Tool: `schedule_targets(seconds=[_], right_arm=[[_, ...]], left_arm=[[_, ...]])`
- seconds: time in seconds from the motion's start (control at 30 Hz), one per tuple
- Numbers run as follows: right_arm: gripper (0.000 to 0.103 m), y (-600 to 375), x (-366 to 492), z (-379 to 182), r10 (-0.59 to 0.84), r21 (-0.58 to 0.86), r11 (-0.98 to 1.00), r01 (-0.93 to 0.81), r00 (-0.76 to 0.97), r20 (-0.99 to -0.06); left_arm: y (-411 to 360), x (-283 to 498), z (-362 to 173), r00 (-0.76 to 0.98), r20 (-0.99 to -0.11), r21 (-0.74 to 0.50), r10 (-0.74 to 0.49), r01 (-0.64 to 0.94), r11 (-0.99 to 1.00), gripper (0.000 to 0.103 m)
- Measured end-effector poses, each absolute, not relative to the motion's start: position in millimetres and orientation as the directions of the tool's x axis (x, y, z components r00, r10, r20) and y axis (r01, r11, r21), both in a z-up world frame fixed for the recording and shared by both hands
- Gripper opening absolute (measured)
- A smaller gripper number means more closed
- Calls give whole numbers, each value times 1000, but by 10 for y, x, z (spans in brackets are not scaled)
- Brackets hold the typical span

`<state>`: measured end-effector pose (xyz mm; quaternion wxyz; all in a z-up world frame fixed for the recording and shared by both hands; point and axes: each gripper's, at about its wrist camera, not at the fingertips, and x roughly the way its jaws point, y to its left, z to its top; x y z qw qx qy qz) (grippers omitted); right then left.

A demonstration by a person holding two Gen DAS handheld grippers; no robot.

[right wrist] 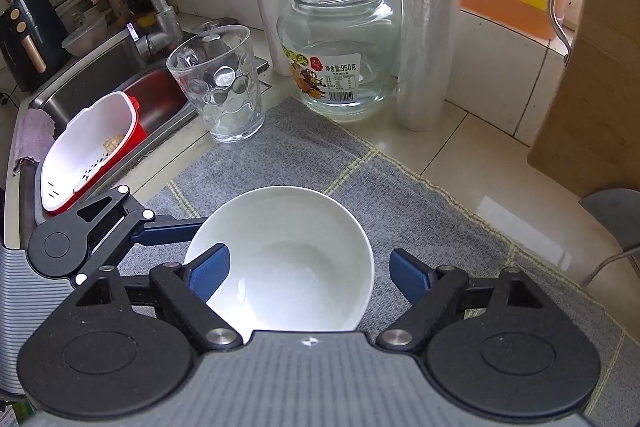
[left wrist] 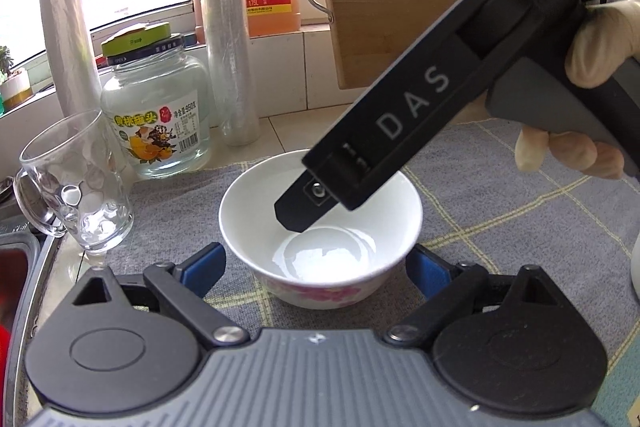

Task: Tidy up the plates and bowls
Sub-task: 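Grip the rim of the pink-flower bowl with the right tool, then lift the pink-flower bowl with the right tool and carry it to the bowls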

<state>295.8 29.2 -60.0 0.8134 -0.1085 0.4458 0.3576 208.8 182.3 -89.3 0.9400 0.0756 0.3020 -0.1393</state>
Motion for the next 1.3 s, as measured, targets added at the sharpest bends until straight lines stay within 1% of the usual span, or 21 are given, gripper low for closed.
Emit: schedule_targets(seconds=[0.17,0.4,0.93,1.3], right_arm=[[82,313,3015,-651,493,161,715,-680,326,-807],[76,351,3018,-669,495,164,703,-692,310,-812],[74,320,2964,-627,505,177,691,-700,293,-812],[74,216,2730,-482,538,213,667,-713,264,-801]], left_arm=[[1826,2100,-896,778,-587,60,-223,316,947,95],[1827,2121,-895,780,-578,58,-240,333,941,94],[1826,2093,-859,767,-595,66,-240,344,937,93],[1773,1854,-712,755,-608,78,-247,366,927,93]])
